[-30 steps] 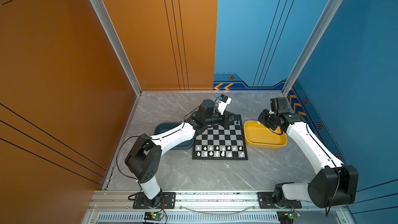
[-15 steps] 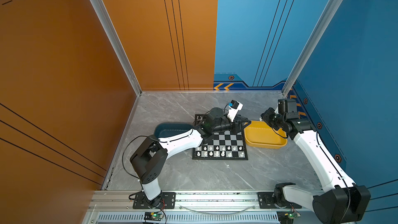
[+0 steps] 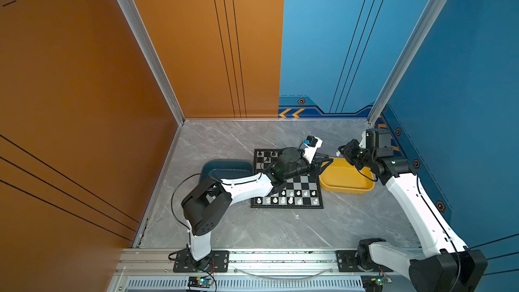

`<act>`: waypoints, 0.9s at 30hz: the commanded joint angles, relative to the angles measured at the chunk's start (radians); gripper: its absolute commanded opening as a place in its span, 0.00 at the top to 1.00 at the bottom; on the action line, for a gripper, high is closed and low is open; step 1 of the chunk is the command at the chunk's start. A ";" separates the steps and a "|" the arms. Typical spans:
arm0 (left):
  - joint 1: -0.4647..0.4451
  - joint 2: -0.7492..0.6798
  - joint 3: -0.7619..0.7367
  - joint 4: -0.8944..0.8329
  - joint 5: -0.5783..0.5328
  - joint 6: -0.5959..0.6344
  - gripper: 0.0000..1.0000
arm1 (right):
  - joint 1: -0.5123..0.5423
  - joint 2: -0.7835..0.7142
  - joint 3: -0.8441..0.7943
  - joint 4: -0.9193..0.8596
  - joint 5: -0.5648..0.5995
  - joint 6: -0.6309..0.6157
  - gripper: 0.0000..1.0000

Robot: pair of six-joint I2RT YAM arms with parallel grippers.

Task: Set up the chess pieces on the board
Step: 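Raise the white knight with the right gripper while the left gripper reaches toward it, then close the left gripper on the white knight held by the right gripper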

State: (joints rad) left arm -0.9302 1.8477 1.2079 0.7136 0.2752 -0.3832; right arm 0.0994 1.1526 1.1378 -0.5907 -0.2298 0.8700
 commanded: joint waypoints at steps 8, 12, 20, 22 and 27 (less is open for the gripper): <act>-0.019 0.043 0.032 0.113 -0.063 0.003 0.69 | -0.006 -0.031 0.036 0.022 -0.041 0.032 1.00; -0.027 0.054 0.042 0.126 -0.065 0.006 0.68 | -0.005 -0.037 0.036 0.022 -0.041 0.034 1.00; -0.033 0.075 0.058 0.127 -0.066 0.005 0.66 | -0.003 -0.045 0.031 0.028 -0.049 0.041 1.00; -0.033 0.080 0.062 0.126 -0.078 0.010 0.66 | -0.002 -0.047 0.030 0.029 -0.049 0.043 1.00; -0.029 0.099 0.088 0.126 -0.083 0.012 0.65 | 0.002 -0.055 0.016 0.041 -0.052 0.052 1.00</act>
State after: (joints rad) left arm -0.9550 1.9251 1.2591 0.8177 0.2115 -0.3824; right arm 0.0978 1.1221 1.1553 -0.5846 -0.2642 0.9028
